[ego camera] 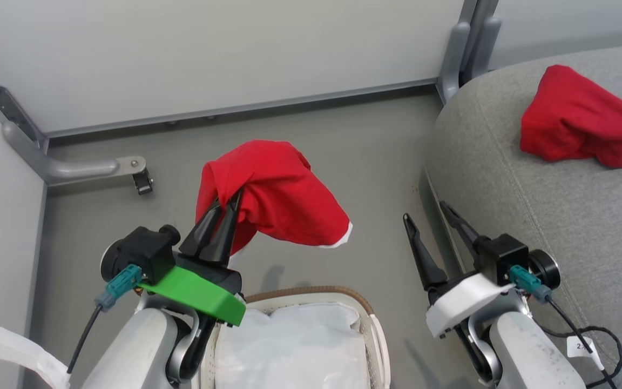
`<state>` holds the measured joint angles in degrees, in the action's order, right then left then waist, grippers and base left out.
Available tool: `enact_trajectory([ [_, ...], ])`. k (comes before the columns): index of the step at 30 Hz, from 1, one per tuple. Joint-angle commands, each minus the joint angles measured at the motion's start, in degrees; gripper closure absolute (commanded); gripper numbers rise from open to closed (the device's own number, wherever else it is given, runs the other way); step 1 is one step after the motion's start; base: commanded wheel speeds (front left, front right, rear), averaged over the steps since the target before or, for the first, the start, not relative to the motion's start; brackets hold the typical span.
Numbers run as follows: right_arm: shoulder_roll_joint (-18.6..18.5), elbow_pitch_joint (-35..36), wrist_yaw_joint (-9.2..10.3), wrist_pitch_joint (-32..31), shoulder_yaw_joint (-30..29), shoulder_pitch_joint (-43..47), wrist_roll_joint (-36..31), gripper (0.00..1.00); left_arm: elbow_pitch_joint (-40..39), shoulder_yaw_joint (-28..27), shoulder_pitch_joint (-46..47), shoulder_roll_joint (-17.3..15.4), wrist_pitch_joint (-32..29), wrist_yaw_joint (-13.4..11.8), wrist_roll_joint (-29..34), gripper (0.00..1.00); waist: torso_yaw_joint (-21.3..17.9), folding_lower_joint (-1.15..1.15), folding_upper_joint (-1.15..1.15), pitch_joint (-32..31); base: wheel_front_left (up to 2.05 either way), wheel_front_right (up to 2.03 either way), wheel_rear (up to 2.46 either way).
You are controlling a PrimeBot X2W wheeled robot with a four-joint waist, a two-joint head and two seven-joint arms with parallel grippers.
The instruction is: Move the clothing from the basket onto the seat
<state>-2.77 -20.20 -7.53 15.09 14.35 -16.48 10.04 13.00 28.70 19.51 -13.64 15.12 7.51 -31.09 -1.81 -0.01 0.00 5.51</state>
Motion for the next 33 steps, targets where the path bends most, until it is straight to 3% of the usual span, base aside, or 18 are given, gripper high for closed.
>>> enact_trajectory([
  [1,-0.2,0.0,0.08,0.1,0.2,1.4,0.2,0.0,-0.6,-0.3,-1.3,0.2,0.0,0.0,0.7,1.0,0.0,0.01,0.0,-1.8,0.0,0.0,0.0],
  [15,-0.2,4.6,0.08,0.1,11.1,-3.8,-0.3,0.0,-2.6,0.9,-3.0,1.2,0.0,0.0,0.9,1.0,1.0,0.01,0.0,-2.3,0.0,0.0,0.0],
  [33,-0.2,-10.7,0.08,0.1,21.5,-14.4,-0.6,0.0,-4.3,8.5,-0.2,0.8,0.0,0.0,-0.3,1.0,5.1,0.01,0.0,-1.3,0.0,0.0,0.0],
])
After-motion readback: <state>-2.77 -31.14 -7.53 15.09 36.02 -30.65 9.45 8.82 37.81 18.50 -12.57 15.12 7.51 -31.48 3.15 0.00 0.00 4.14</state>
